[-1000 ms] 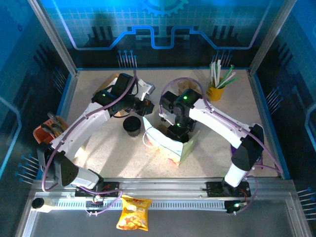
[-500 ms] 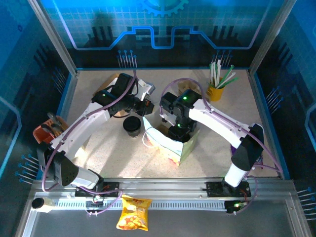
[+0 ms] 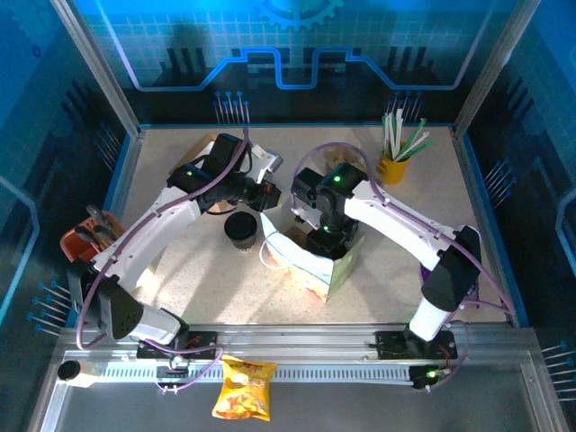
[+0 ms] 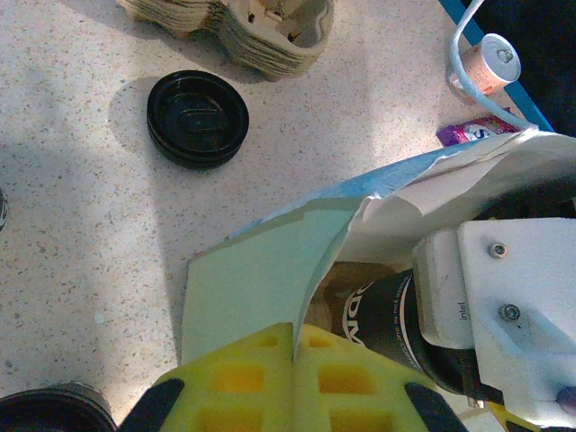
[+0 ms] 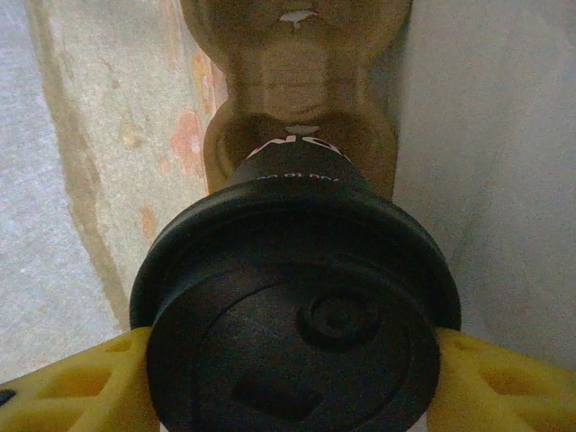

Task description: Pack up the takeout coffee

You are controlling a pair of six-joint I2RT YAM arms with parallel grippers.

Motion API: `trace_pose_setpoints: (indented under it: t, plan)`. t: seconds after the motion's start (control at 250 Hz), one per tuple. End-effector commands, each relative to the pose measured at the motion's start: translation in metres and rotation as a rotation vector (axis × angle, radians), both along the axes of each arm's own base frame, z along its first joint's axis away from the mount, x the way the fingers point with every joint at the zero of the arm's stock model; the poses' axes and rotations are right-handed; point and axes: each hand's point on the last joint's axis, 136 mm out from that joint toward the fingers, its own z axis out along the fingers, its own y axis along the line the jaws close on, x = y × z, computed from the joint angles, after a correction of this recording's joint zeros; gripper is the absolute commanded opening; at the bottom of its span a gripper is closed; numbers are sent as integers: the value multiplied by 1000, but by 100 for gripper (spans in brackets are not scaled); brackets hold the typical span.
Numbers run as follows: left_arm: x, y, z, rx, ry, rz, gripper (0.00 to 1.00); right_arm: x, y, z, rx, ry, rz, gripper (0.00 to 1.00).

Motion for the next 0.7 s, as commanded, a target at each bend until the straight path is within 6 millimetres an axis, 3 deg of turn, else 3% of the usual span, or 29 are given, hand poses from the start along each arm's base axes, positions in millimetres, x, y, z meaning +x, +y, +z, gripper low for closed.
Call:
trace_pose_setpoints:
  t: [0.0, 0.699]
  plan:
    - [-7, 0, -4, 11, 14, -6, 0, 2, -4, -2, -11, 5, -17, 35]
    - [-7, 1, -4, 11, 13, -6, 0, 2, -4, -3, -10, 6, -20, 35]
